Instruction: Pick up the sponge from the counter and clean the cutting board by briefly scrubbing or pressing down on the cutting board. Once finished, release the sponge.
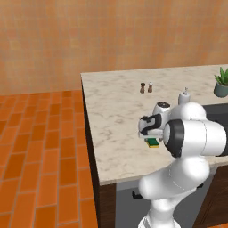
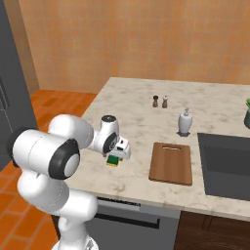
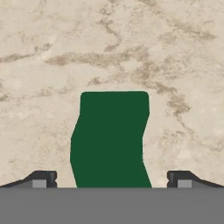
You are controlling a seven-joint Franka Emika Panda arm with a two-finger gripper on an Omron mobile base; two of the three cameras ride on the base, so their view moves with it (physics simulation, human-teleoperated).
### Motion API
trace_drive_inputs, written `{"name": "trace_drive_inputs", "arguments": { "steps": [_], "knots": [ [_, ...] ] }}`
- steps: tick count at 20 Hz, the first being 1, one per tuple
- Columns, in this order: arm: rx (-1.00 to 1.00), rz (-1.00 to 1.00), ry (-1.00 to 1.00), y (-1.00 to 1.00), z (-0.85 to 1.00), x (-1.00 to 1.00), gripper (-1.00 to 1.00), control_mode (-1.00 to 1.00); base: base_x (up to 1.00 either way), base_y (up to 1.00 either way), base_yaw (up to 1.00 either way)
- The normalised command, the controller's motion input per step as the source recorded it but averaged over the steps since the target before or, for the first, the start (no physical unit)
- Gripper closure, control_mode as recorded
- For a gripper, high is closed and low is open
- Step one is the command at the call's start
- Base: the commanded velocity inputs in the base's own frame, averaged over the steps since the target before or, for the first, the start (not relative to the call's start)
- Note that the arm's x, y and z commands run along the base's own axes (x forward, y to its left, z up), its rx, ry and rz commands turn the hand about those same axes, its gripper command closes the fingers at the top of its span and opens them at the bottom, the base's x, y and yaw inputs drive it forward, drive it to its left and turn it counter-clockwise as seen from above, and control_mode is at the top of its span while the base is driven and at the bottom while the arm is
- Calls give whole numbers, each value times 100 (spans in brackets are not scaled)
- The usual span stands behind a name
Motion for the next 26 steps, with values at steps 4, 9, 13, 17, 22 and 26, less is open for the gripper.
{"name": "trace_drive_inputs", "arguments": {
  "steps": [4,9,13,17,22,26],
  "knots": [
    [0,0,0,5,-27,6,-100,-100,0,0,0],
    [0,0,0,2,-26,3,100,-100,0,0,0],
    [0,0,-2,4,-20,13,100,-100,0,0,0],
    [0,0,-4,0,-1,24,100,-100,0,0,0],
    [0,0,0,0,0,4,100,-100,0,0,0],
    [0,-11,4,-29,6,-4,100,-100,0,0,0]
  ]
}}
